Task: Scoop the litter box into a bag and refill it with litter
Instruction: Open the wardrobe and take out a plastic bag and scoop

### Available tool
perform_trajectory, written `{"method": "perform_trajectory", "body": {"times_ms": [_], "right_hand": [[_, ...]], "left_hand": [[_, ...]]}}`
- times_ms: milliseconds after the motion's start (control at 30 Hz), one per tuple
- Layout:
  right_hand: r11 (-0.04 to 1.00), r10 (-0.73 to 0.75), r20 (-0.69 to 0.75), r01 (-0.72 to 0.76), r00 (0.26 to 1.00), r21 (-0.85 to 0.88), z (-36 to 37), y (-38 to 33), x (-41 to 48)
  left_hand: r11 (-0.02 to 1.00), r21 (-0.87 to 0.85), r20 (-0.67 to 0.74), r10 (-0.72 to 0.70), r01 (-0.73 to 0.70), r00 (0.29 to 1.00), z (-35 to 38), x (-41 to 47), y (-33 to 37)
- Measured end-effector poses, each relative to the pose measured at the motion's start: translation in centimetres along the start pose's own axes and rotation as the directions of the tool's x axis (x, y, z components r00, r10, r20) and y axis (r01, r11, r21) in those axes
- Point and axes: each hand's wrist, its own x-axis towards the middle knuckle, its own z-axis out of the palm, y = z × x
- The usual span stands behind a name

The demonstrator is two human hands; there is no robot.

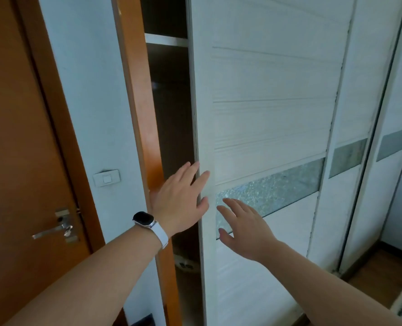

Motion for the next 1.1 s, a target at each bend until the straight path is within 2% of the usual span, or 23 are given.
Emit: {"method": "perform_trajectory", "body": {"times_ms": [300,533,700,800,1000,1100], "right_hand": [[0.996,0.047,-0.207,-0.030,0.977,0.083,4.1,-1.1,5.3],[0.995,0.062,-0.388,-0.026,0.920,0.098,7.9,-1.5,8.5],[0.998,0.051,-0.452,-0.033,0.891,0.048,10.1,-0.1,9.2],[0.999,0.040,-0.463,-0.022,0.885,0.043,10.8,0.4,9.3],[0.996,0.093,-0.398,-0.085,0.913,0.039,11.9,1.6,9.7],[0.995,0.104,-0.363,-0.100,0.926,0.032,11.9,2.4,9.7]], "left_hand": [[0.982,-0.140,-0.168,-0.146,0.123,0.975,3.0,5.8,-0.5],[0.944,-0.249,-0.096,-0.246,0.216,0.965,6.6,6.5,-1.8],[0.937,-0.303,-0.143,-0.224,0.173,0.964,8.1,6.7,-1.9],[0.930,-0.334,-0.179,-0.224,0.155,0.958,8.9,7.1,-1.7],[0.901,-0.412,-0.186,-0.230,0.136,0.955,9.5,7.6,-1.0],[0.897,-0.432,-0.238,-0.211,0.092,0.948,9.4,8.3,-0.3]]}}
